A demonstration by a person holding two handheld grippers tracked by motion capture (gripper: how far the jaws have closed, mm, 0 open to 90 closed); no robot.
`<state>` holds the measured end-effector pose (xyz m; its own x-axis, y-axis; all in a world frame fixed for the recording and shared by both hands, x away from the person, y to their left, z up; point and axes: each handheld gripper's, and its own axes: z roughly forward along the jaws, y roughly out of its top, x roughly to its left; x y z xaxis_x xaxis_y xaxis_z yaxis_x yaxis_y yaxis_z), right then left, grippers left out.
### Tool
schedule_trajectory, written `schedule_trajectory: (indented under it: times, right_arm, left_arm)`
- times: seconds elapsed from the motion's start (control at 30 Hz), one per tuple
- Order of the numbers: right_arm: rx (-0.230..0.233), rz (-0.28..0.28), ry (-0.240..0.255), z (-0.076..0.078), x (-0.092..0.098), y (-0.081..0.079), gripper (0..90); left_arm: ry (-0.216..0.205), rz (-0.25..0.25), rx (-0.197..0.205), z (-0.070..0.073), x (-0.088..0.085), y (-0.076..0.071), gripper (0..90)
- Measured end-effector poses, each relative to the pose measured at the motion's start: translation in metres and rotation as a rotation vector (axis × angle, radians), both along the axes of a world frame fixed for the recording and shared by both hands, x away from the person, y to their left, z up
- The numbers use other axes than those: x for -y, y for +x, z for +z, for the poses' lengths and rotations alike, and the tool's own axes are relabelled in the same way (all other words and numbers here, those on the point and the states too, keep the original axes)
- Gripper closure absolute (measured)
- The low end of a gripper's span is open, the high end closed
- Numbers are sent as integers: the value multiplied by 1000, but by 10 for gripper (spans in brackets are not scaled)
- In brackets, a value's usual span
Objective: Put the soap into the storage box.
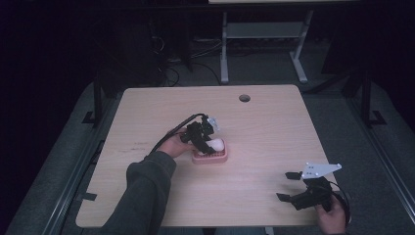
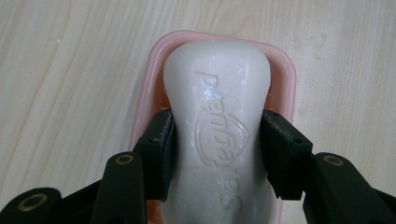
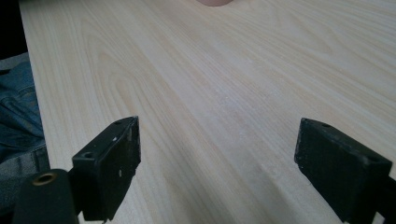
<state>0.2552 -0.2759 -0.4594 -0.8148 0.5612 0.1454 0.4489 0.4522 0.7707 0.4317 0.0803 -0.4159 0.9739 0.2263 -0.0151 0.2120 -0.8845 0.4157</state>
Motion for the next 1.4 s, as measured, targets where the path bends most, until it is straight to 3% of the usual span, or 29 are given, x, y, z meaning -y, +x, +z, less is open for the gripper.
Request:
schedule_trajectory:
  times: [1.07,1.27,1.4]
  right_arm:
    - [0,-2,0,1,0,0,142]
    - [0,0,-1,1,0,0,142]
    - [1,-3,0,1,-1,-1,141]
  left_arm:
    - [36,4,-2,-9,3,2,489]
    - [4,5,15,-1,1,0,441]
    - [9,1,26,4,-1,-4,426]
